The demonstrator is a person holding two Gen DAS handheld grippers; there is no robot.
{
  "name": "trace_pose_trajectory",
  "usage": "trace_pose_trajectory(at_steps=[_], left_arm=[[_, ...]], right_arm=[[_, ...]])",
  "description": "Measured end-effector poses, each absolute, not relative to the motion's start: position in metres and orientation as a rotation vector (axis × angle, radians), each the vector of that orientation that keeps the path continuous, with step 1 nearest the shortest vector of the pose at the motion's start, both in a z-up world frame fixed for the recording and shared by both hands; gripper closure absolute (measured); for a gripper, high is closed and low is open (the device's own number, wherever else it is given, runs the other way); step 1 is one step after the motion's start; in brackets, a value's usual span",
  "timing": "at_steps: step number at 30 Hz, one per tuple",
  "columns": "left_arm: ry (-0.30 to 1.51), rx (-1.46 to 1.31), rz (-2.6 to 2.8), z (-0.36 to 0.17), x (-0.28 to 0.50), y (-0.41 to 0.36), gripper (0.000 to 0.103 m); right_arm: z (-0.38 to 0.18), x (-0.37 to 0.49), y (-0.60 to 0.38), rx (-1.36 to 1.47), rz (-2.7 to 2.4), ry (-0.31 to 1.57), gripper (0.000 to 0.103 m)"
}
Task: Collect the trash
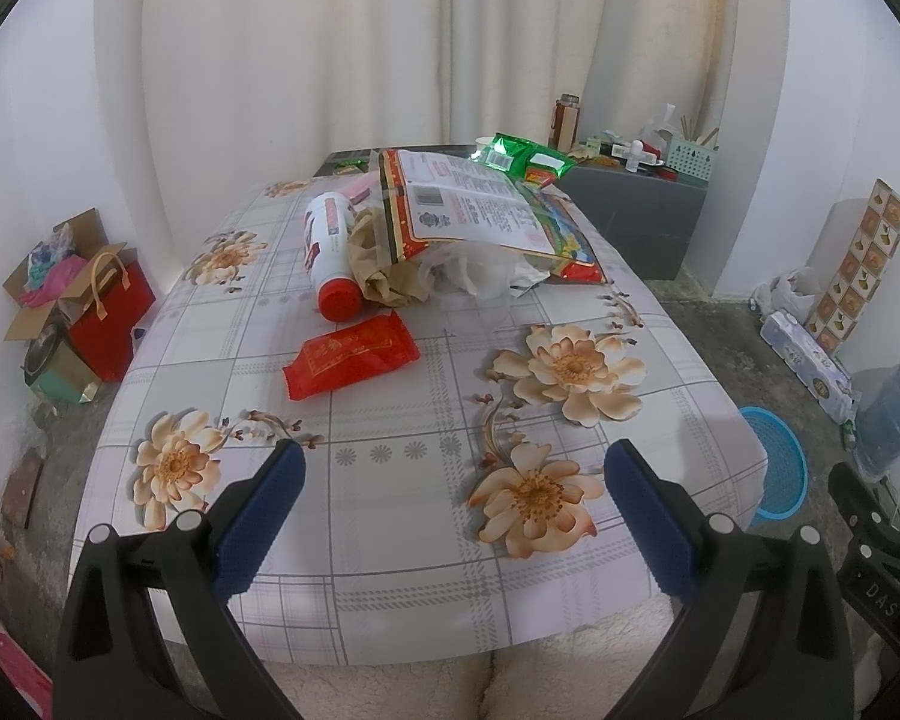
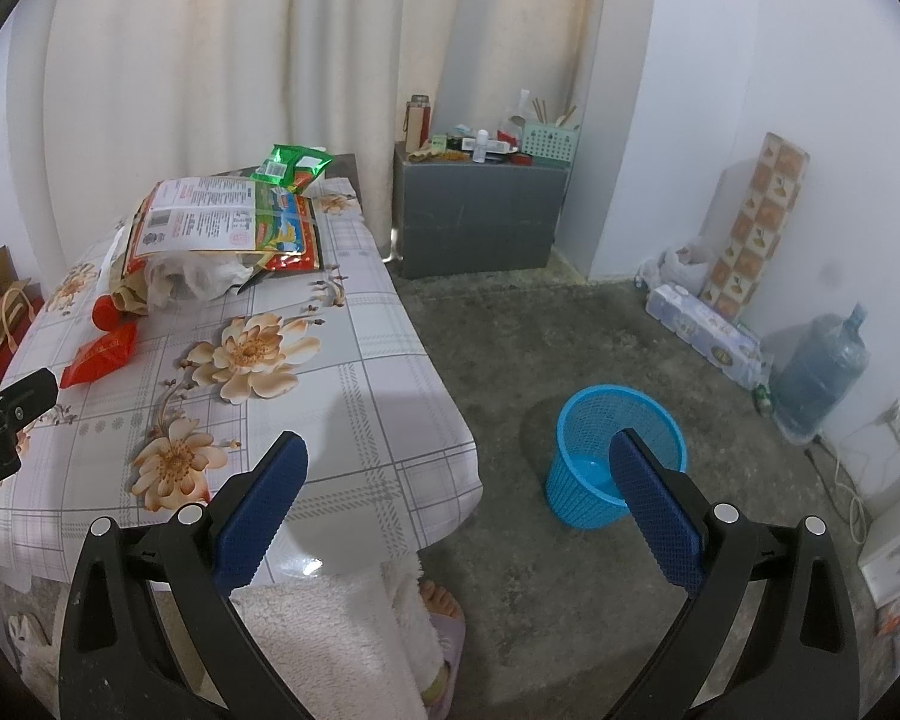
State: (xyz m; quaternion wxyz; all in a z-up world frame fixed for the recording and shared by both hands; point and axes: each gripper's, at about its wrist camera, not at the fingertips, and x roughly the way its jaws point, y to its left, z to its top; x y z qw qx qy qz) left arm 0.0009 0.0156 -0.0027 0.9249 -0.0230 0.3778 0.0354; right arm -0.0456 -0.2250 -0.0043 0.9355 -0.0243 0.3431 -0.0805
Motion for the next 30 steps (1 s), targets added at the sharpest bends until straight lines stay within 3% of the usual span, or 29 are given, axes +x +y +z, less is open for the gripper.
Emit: trace_pose_trajectory(at_steps=[30], left_arm=[[0.775, -0.046, 0.073, -0.0043, 0.0013, 0.0187, 0.005]], right_arm=[[-0.0058, -0.0443, -0.2228, -0.050, -0.163, 0.702, 0.006]])
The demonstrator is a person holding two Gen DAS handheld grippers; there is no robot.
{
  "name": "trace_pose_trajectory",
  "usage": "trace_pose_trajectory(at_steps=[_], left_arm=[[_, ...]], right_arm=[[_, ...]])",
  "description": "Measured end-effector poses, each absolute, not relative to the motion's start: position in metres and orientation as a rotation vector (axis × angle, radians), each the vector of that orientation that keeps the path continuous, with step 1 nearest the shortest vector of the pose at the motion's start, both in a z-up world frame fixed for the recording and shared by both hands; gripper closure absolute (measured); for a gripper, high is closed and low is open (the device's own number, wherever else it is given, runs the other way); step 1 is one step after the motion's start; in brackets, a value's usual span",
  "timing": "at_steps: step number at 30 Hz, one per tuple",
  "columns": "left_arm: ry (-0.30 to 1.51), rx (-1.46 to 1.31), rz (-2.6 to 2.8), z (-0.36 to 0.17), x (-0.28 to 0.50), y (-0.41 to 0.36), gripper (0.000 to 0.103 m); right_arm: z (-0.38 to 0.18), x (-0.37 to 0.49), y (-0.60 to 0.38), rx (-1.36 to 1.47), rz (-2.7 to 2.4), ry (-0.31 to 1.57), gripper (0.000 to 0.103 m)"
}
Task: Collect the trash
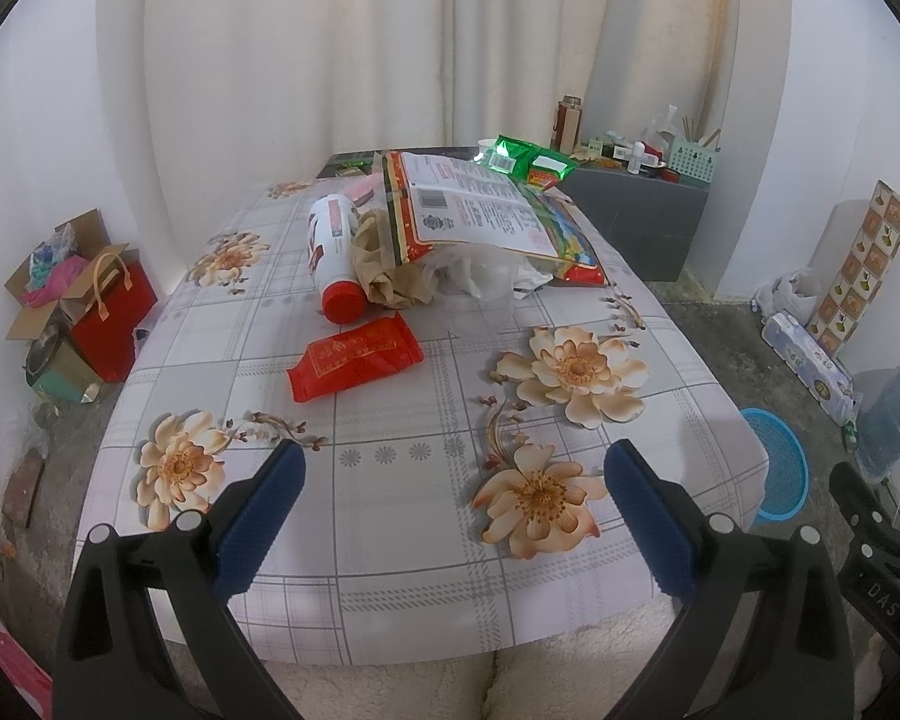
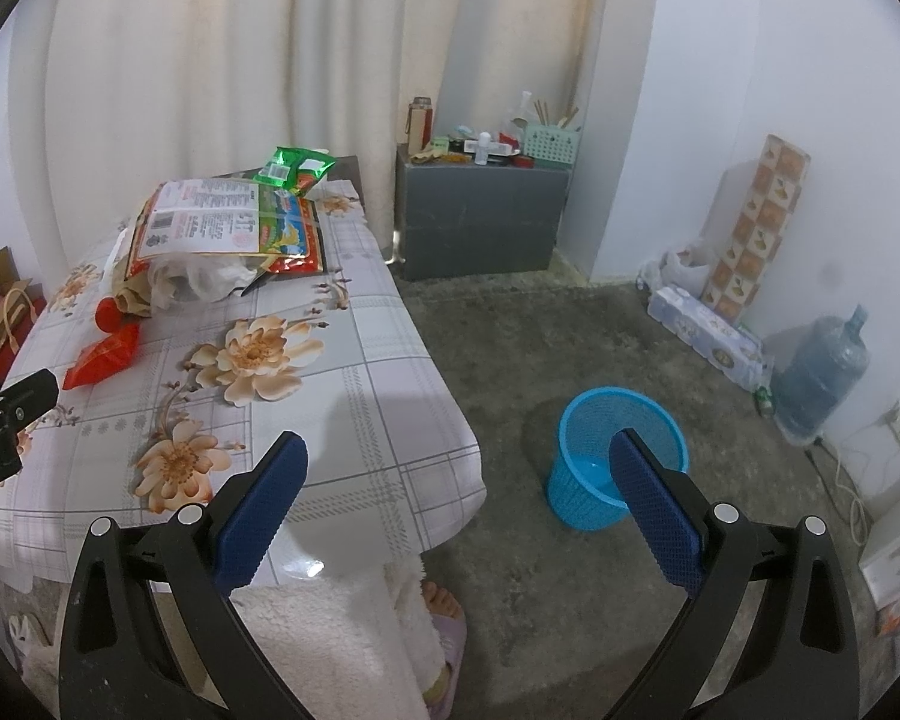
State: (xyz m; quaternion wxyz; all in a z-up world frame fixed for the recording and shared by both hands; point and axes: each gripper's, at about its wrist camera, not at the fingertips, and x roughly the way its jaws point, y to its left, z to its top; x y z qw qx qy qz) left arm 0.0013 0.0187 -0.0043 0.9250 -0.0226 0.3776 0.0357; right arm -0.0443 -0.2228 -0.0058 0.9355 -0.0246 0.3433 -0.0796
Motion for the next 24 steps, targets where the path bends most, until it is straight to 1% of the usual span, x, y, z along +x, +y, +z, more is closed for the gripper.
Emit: trace_pose_trajectory(at_steps=[10, 15, 21, 24], left_arm=[[0.790, -0.040, 0.075, -0.005, -0.001, 0.027, 0.005], [0.794, -0.028, 0.016, -0.003, -0.010, 0.040, 0.005], [0.720, -0.053, -0.003, -0.001, -0.030, 0.076, 0.005], [0.679, -0.064, -0.010, -0.003, -0.032, 0.095, 0.005]], right_arm=[[-0.009, -0.043, -0.218, -0.028, -0.145, 0.709, 0.006], [-0.003, -0.043, -0.211, 0.057, -0.069, 0.730, 0.006], [-0.008, -0.036, -0.190, 0.162, 0.049, 0.804, 0.006], [-0.016, -0.026, -0.181, 0.169, 0.072, 0.842, 0.006]])
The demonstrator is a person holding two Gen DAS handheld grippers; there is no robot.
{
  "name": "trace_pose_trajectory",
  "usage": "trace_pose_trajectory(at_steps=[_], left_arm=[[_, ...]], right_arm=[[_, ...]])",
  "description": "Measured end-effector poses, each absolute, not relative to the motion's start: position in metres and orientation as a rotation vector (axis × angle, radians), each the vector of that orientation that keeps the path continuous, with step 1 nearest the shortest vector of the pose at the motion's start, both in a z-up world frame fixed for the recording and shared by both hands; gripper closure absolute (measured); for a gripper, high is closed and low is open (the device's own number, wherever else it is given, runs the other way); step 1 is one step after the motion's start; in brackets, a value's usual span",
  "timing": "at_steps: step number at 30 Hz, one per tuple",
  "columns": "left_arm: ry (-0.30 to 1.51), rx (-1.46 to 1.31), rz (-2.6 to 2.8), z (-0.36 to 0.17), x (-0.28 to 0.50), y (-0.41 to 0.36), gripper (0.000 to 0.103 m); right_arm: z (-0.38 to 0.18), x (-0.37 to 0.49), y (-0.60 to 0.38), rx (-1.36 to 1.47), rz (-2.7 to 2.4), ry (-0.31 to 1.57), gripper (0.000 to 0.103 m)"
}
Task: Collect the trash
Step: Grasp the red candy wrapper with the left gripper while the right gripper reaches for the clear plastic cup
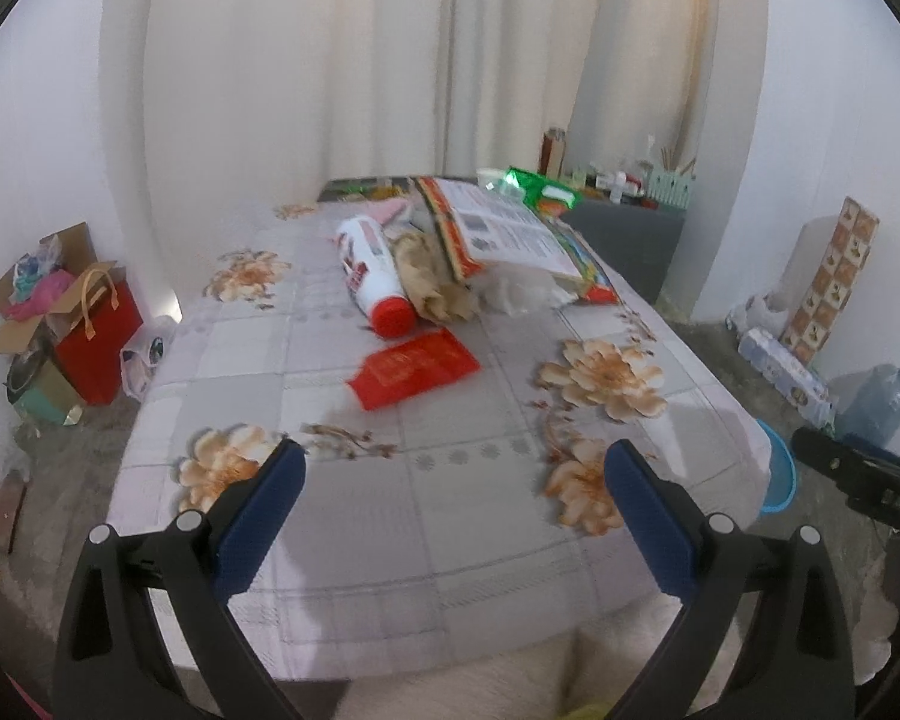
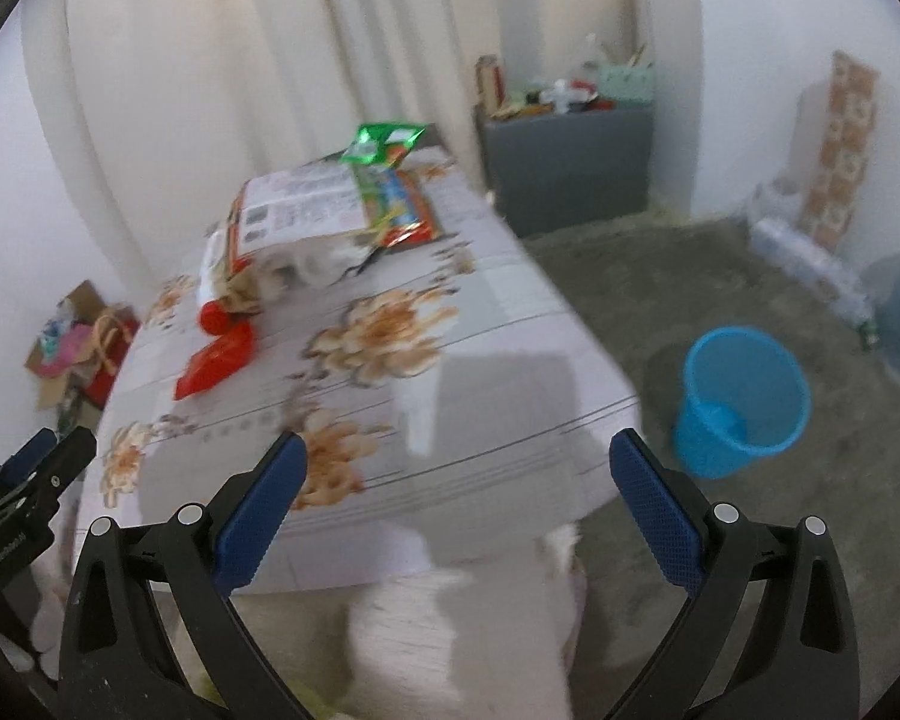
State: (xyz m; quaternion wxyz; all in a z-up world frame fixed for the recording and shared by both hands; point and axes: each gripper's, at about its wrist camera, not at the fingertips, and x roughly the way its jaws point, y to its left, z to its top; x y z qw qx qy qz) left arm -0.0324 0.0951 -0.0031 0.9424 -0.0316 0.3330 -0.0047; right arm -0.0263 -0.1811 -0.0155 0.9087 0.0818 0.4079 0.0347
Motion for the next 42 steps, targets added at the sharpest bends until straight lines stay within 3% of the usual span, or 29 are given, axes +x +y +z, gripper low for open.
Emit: trace_pose_trajectory(at_steps=[20, 33, 39, 42], left_arm=[[0.595, 0.235, -0.113, -0.042, 0.072, 0.115, 0.010], [0.709, 0.550, -0.264, -0.091, 0.129, 0.087, 0.011], [0.797, 0.540, -0.309, -0.106, 0.146, 0.086, 0.023], [0.841, 0.445, -0.339, -0.105, 0.152, 0.091, 0.038]], right_arm=[[-0.104, 0.103, -0.112, -0.104, 0.162, 1.039, 0.006], [-0.105, 0.108, -0.130, -0.152, 0.237, 1.029, 0.006], [-0.107, 0.109, -0.125, -0.180, 0.277, 1.035, 0.006], [-0.101, 0.107, -0.119, -0.182, 0.278, 1.038, 0.006]])
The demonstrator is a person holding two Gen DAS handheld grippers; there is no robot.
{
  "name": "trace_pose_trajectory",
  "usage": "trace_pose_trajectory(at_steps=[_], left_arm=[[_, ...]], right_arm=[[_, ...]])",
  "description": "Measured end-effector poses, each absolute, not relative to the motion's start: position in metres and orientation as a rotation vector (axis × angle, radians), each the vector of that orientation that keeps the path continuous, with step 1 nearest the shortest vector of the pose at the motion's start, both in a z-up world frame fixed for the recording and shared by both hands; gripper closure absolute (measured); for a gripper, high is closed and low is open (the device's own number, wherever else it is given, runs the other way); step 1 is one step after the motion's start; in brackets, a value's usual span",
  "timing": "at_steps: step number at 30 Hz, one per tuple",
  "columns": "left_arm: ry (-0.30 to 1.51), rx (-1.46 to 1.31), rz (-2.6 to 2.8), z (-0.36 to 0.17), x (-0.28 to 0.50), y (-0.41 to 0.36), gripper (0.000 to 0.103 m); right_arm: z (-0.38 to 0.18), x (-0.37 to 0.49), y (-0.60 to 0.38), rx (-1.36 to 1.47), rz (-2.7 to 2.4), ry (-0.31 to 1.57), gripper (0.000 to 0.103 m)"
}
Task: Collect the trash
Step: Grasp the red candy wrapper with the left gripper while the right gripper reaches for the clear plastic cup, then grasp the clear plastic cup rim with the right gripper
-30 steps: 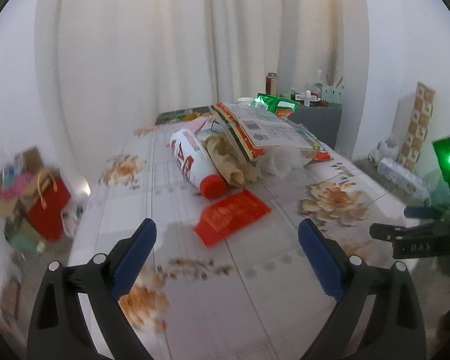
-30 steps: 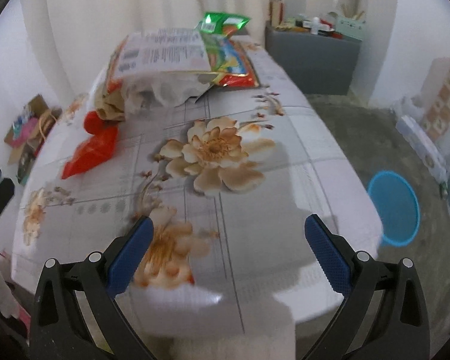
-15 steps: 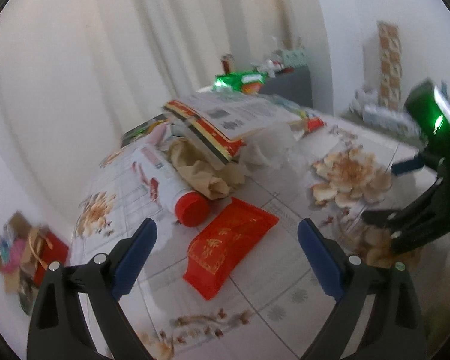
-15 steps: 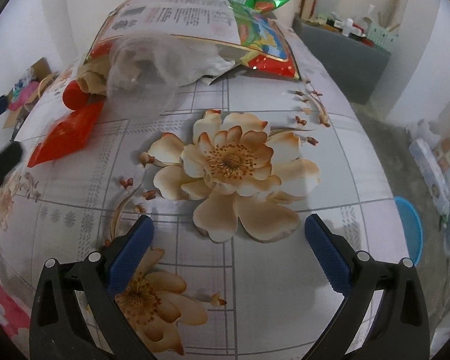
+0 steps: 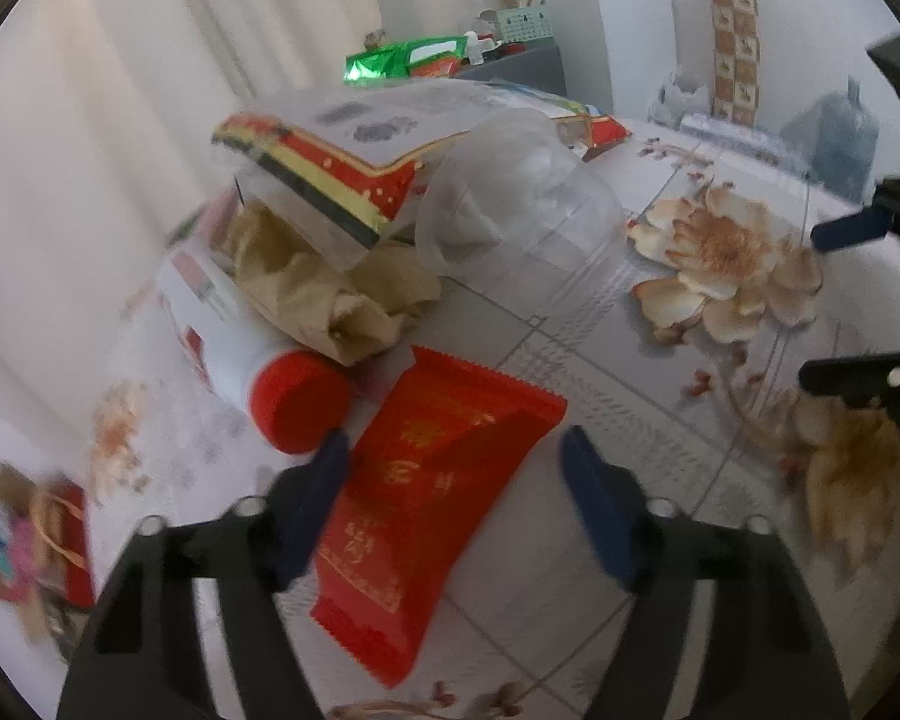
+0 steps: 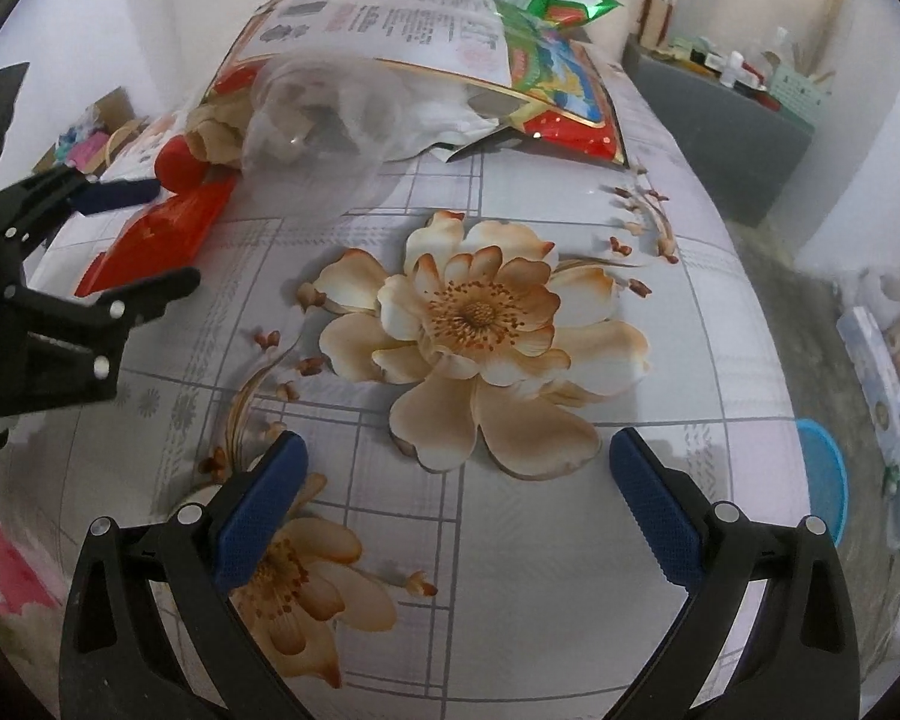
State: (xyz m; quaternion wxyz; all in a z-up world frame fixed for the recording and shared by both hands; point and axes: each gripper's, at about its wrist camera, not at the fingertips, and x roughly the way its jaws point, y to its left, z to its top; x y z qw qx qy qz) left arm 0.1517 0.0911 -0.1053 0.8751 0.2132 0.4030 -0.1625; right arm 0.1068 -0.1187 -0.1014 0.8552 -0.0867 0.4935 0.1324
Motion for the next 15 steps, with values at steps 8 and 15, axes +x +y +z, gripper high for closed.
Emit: trace_pose_trajectory(at_steps=[8, 15], left_arm=[[0.877, 0.327, -0.394, -0.109, 0.147, 0.090, 0.080], [0.874, 0.281, -0.382, -0.106, 0.130, 0.087, 0.090]], right_arm=[[-0.054, 0.139, -0.118, -0.001, 0.393, 0.904, 0.007], [-0.043, 0.178, -0.096, 0.077, 0.488, 0.882, 0.007]])
